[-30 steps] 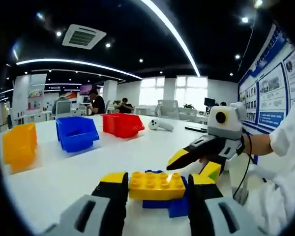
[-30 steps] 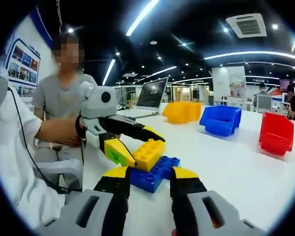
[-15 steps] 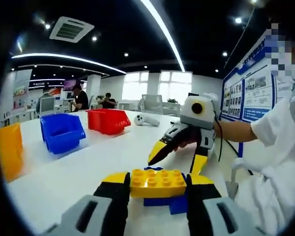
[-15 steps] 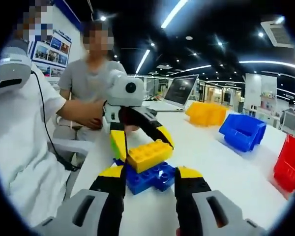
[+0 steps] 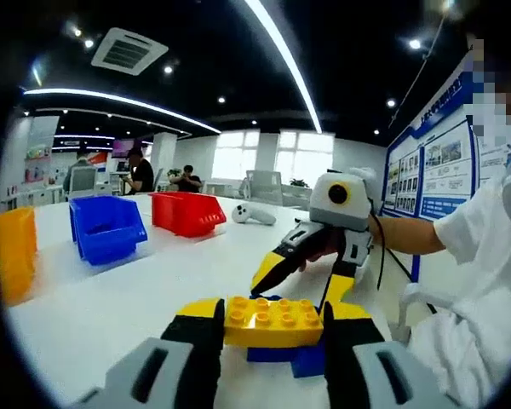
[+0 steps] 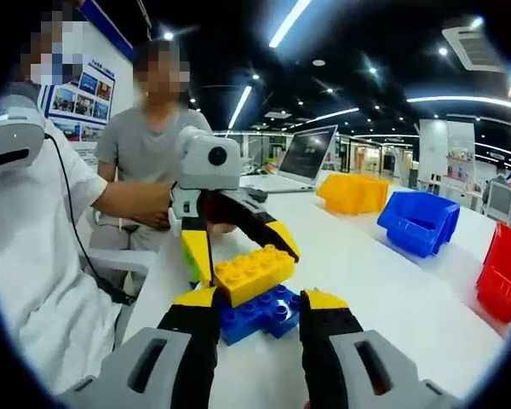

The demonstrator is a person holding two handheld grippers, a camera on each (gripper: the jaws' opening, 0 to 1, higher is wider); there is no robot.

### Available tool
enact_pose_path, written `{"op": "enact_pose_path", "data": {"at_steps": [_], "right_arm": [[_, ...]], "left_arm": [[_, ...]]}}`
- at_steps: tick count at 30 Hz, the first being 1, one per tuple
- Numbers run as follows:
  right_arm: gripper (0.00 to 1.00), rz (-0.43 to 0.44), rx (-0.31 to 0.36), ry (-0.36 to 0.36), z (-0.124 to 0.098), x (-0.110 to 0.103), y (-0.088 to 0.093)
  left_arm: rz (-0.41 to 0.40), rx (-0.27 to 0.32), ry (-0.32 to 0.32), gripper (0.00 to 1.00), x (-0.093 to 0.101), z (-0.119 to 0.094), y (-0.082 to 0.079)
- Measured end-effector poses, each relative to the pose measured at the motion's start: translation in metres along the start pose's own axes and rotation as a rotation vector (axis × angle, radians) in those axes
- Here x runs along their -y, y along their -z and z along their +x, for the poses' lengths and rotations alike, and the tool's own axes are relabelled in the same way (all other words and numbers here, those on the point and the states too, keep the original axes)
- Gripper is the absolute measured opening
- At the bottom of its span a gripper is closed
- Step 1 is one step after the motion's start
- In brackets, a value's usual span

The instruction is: Take apart the toy blocks one by one and place each separated block into its matching bin, sorting the blocks by their type until all the connected pieces are disassembled and separated into the correct bins

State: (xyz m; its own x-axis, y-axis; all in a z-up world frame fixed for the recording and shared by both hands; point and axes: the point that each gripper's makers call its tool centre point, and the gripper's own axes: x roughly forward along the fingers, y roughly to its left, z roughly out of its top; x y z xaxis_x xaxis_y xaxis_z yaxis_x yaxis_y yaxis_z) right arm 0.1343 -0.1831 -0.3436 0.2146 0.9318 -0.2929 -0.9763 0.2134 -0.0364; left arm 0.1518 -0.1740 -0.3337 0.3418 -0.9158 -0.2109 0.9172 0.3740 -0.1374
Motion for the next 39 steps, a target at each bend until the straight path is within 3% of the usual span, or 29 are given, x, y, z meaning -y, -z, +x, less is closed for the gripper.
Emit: {"op": "enact_pose_path", "data": {"at_steps": [7, 11, 12, 14, 15, 16, 18, 21, 24, 27, 29, 30, 32, 34, 35, 39], "right_arm": [[0.38, -0.002, 0.002, 0.004, 0.002, 0.0, -0.001], [0.38, -0.003, 0.01, 0.008, 0.001, 0.002, -0.001], [0.39, -0.003, 0.011, 0.008, 0.001, 0.001, -0.001], [0.39, -0.005, 0.007, 0.008, 0.002, 0.0, 0.002], [0.39, -0.007, 0.008, 0.008, 0.002, 0.0, 0.002], [0.39, -0.005, 0.009, 0.007, 0.003, 0.001, 0.002], [0.39, -0.002, 0.011, 0.002, 0.004, 0.0, 0.003], [0.39, 0.002, 0.011, -0.004, 0.004, -0.001, 0.003], [0.38, 0.003, 0.01, -0.006, 0.004, -0.001, 0.003], [0.38, -0.001, 0.005, -0.007, 0.005, -0.002, 0.002], [0.36, 0.002, 0.005, -0.004, 0.004, -0.003, 0.002], [0.36, 0.003, 0.007, -0.003, 0.004, 0.001, 0.002], [0.36, 0.004, 0.007, -0.001, 0.004, 0.003, 0.002], [0.36, 0.004, 0.006, 0.0, 0.004, 0.005, 0.002], [0.36, 0.004, 0.006, -0.001, 0.004, 0.006, 0.002], [0.35, 0.002, 0.002, -0.006, 0.004, 0.01, 0.002]], "left_arm": [[-0.038, -0.015, -0.01, 0.45, 0.0, -0.001, 0.001], [-0.086, -0.023, -0.003, 0.44, -0.002, 0.0, 0.0], [-0.136, -0.007, -0.019, 0.42, -0.005, -0.001, -0.003], [-0.153, -0.009, 0.006, 0.41, -0.004, -0.002, 0.0], [-0.136, -0.008, 0.002, 0.42, 0.001, -0.001, 0.0], [-0.06, 0.0, -0.006, 0.42, 0.003, -0.002, -0.001], [-0.062, 0.006, -0.002, 0.43, 0.006, -0.003, 0.001], [0.086, 0.009, 0.01, 0.43, 0.005, -0.008, -0.003], [0.165, -0.012, 0.018, 0.44, 0.012, -0.01, -0.004], [0.175, -0.034, 0.043, 0.54, 0.025, -0.009, 0.003], [0.193, -0.031, 0.007, 0.54, 0.023, -0.008, 0.002], [0.183, -0.063, -0.025, 0.54, 0.014, -0.011, 0.007], [0.2, -0.061, -0.032, 0.57, 0.01, -0.011, 0.01], [0.171, -0.048, -0.027, 0.56, 0.011, -0.01, 0.01], [0.165, -0.049, -0.024, 0.49, 0.009, -0.009, 0.009], [0.125, -0.061, -0.004, 0.46, 0.012, -0.007, 0.01]]}}
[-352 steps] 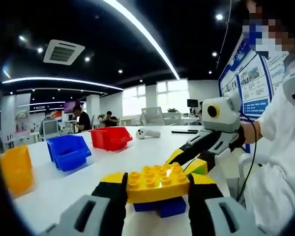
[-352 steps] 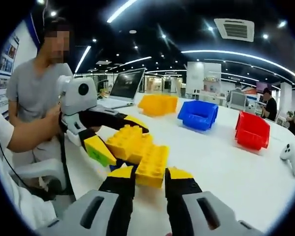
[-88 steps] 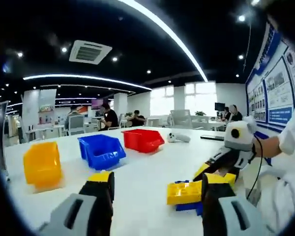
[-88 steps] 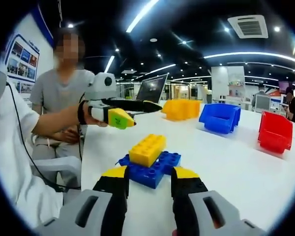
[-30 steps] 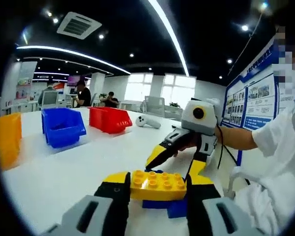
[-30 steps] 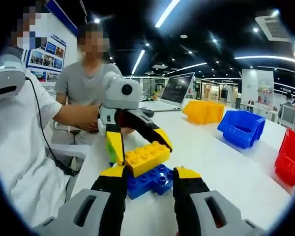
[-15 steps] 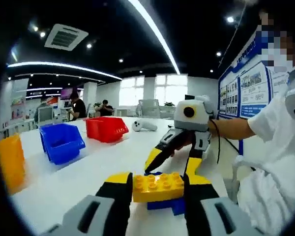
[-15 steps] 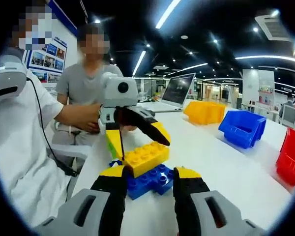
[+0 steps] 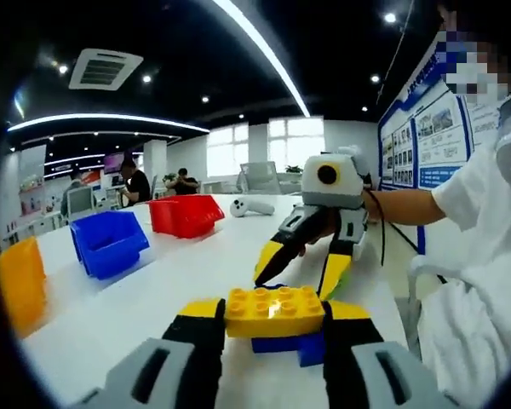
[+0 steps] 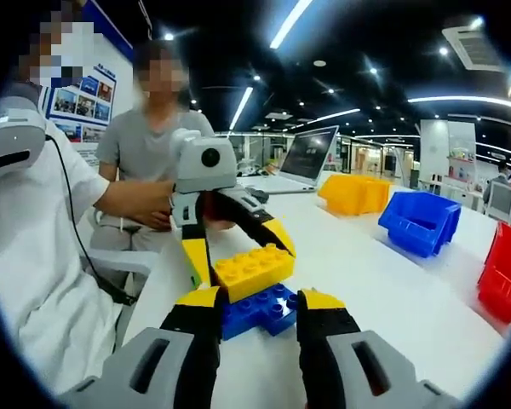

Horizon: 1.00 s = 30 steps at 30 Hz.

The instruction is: Take apart the toy blocks one by one and place each separated block into its matching bin, sorting the blocks by their type until all the connected pieces are disassembled and separated into the correct bins

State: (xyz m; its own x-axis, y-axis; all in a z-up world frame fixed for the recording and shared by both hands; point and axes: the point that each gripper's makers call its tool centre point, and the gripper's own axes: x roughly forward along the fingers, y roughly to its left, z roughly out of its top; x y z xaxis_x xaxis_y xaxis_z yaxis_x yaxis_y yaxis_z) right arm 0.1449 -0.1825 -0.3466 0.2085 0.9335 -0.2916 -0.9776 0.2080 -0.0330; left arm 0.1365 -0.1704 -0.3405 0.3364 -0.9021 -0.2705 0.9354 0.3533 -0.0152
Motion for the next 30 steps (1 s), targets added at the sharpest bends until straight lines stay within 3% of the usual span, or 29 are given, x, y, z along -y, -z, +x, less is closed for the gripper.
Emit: {"op": "enact_pose_path", "data": {"at_steps": [5, 6, 8, 11, 14, 22, 26, 30], "right_arm": [[0.35, -0.028, 0.002, 0.008, -0.001, 0.0, -0.002], [0.35, -0.03, 0.002, 0.008, -0.001, 0.0, -0.002], [0.33, -0.038, -0.001, -0.002, -0.001, -0.001, -0.002], [0.24, -0.043, -0.005, 0.006, -0.001, 0.001, -0.004], [0.21, -0.033, -0.005, 0.005, 0.001, 0.002, -0.005], [0.26, -0.061, -0.018, 0.031, 0.002, 0.012, -0.007], [0.26, -0.062, -0.019, 0.03, 0.003, 0.009, -0.007], [0.26, -0.068, -0.02, 0.026, 0.003, 0.005, -0.008]], "left_arm": [[-0.053, -0.018, 0.018, 0.44, 0.001, 0.0, 0.0], [-0.082, -0.012, 0.028, 0.44, -0.007, 0.0, 0.0], [-0.251, 0.023, 0.056, 0.44, -0.006, 0.0, -0.003], [-0.153, 0.051, 0.022, 0.44, -0.025, -0.004, -0.004], [-0.138, 0.077, 0.017, 0.45, -0.026, -0.005, -0.014], [-0.081, 0.119, -0.039, 0.45, -0.04, -0.022, -0.039], [-0.08, 0.175, -0.144, 0.45, -0.074, -0.04, -0.058], [-0.061, 0.184, -0.265, 0.45, -0.116, -0.059, -0.069]]}}
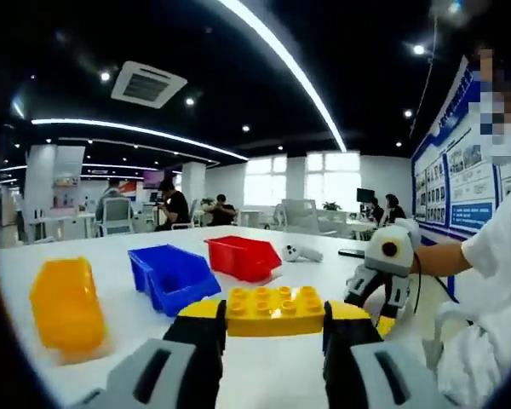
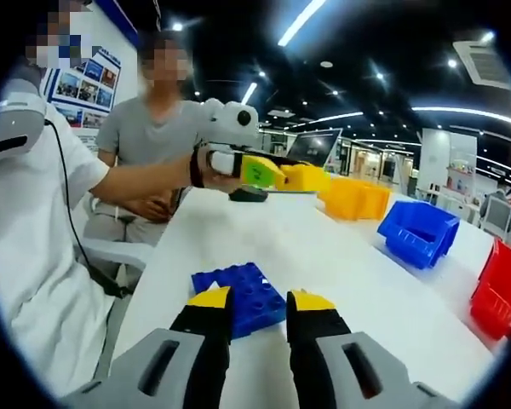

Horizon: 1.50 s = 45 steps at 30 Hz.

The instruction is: Take apart the toy blocks one by one and place each separated block into its matching bin, sorting the blocks by their type until all the connected pieces are disassembled and separated into the correct bins

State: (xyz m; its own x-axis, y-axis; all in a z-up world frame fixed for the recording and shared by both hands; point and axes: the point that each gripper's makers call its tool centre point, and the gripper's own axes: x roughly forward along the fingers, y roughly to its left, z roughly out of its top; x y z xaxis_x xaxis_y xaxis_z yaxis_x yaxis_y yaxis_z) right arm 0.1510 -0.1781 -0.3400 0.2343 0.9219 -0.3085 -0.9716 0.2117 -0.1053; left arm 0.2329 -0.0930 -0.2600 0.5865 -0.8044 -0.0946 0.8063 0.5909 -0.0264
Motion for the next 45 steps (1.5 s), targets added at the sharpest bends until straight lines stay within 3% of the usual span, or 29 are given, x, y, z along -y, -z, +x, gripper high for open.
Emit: {"op": "enact_pose_path", "data": {"at_steps": [2, 6, 9, 11, 16, 19, 24, 25, 26, 28, 29, 33, 39, 41, 45], "right_arm": [[0.26, 0.003, 0.002, 0.001, 0.0, 0.0, 0.0], [0.26, 0.015, 0.011, 0.004, 0.0, -0.002, 0.0], [0.26, 0.018, 0.014, 0.004, 0.0, -0.004, 0.0], [0.26, 0.016, 0.014, 0.002, 0.0, -0.006, 0.0], [0.26, 0.004, 0.013, 0.002, 0.001, -0.008, -0.001], [0.26, 0.007, 0.015, 0.004, 0.001, -0.008, 0.0], [0.26, 0.01, 0.016, 0.005, 0.0, -0.009, 0.0], [0.26, 0.011, 0.015, 0.006, 0.0, -0.009, 0.0], [0.26, 0.011, 0.014, 0.006, 0.0, -0.01, 0.0], [0.26, 0.004, 0.011, 0.008, -0.001, -0.01, 0.0], [0.26, 0.002, 0.009, 0.008, -0.001, -0.011, 0.0], [0.26, 0.016, 0.017, 0.007, -0.001, -0.01, 0.001], [0.26, 0.029, 0.024, 0.01, -0.001, -0.011, 0.001], [0.27, 0.033, 0.026, 0.012, -0.001, -0.011, 0.001], [0.28, 0.041, 0.032, 0.012, -0.002, -0.009, 0.002]], "left_arm": [[0.015, 0.011, -0.065, 0.46, -0.023, -0.003, -0.008], [0.122, -0.015, -0.279, 0.46, -0.088, -0.016, -0.019], [0.09, -0.009, -0.396, 0.46, -0.127, -0.024, -0.024], [0.067, 0.003, -0.438, 0.46, -0.147, -0.026, -0.028], [0.03, -0.025, -0.611, 0.46, -0.199, -0.035, -0.024], [-0.03, -0.03, -0.663, 0.46, -0.218, -0.035, -0.017], [-0.053, -0.041, -0.71, 0.47, -0.233, -0.028, -0.005], [-0.03, -0.021, -0.746, 0.5, -0.239, -0.03, -0.006], [-0.015, -0.008, -0.759, 0.59, -0.24, -0.031, -0.007], [-0.082, 0.003, -0.697, 0.88, -0.231, -0.024, -0.003], [-0.086, 0.005, -0.681, 0.92, -0.227, -0.024, -0.004], [-0.04, 0.023, -0.644, 0.89, -0.211, -0.029, -0.015], [-0.009, 0.063, -0.531, 0.83, -0.166, -0.033, -0.03], [-0.011, 0.087, -0.46, 0.82, -0.136, -0.033, -0.034], [0.002, 0.079, -0.323, 0.78, -0.082, -0.032, -0.028]]}}
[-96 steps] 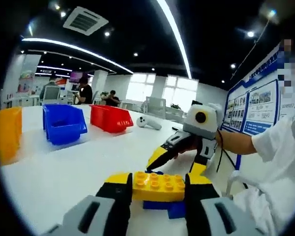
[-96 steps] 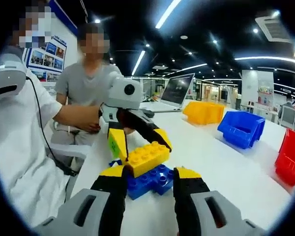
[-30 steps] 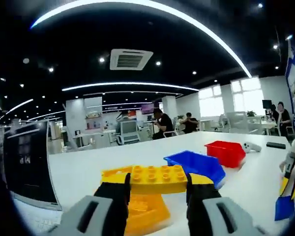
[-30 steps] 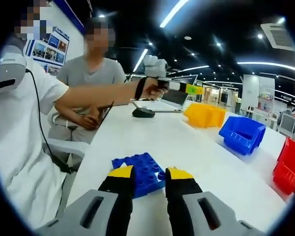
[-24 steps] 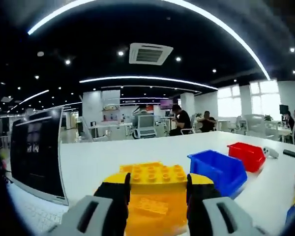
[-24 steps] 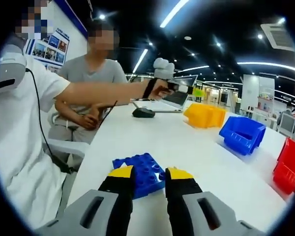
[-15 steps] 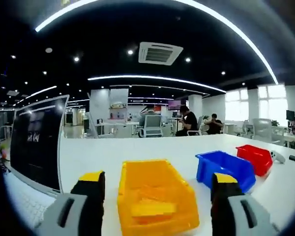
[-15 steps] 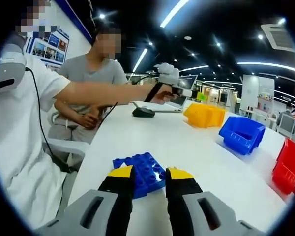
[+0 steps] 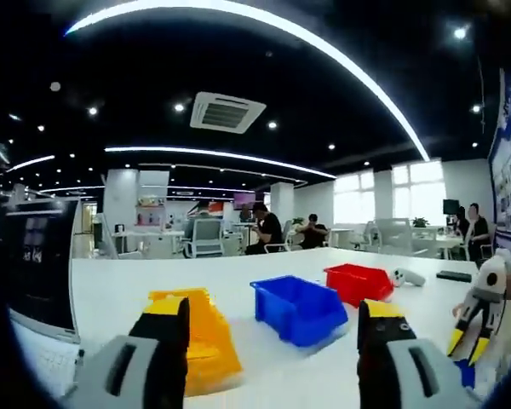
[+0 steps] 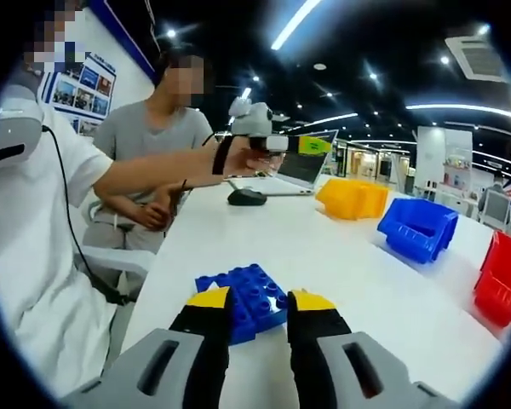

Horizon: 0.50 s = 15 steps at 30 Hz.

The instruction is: Take apart the toy blocks one by one and place each separated block into its matching bin, sorting the blocks by their type until all the connected pieces are disassembled and separated into the correct bins

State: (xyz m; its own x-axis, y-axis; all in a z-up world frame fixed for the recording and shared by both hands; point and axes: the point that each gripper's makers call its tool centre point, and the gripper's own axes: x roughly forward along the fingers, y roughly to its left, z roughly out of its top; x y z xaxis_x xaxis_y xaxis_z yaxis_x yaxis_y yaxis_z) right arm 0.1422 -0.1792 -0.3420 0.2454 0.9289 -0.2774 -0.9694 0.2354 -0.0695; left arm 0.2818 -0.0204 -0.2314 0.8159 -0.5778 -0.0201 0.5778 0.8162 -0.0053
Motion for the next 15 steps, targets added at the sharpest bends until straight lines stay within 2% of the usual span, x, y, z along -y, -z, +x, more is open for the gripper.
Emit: {"op": "enact_pose_path", "data": {"at_steps": [1, 4, 7, 9, 12, 15], "right_arm": [[0.29, 0.003, 0.001, -0.001, -0.001, 0.001, 0.001], [0.32, -0.002, 0.004, -0.002, -0.002, 0.003, 0.001], [0.4, -0.012, 0.017, -0.022, -0.007, -0.003, 0.001], [0.41, 0.004, 0.026, -0.031, -0.011, -0.007, 0.003], [0.41, 0.021, 0.032, -0.036, -0.017, -0.01, 0.004], [0.41, 0.036, 0.044, -0.037, -0.022, -0.011, 0.002]], "left_arm": [[0.006, 0.005, 0.024, 0.77, 0.009, -0.003, 0.0], [0.011, 0.001, 0.149, 0.75, 0.053, -0.019, 0.008], [0.06, -0.043, 0.228, 0.74, 0.082, -0.031, 0.027], [0.089, -0.087, 0.263, 0.74, 0.097, -0.037, 0.045], [0.057, -0.114, 0.307, 0.73, 0.111, -0.042, 0.062], [0.062, -0.15, 0.331, 0.69, 0.119, -0.042, 0.081]]}}
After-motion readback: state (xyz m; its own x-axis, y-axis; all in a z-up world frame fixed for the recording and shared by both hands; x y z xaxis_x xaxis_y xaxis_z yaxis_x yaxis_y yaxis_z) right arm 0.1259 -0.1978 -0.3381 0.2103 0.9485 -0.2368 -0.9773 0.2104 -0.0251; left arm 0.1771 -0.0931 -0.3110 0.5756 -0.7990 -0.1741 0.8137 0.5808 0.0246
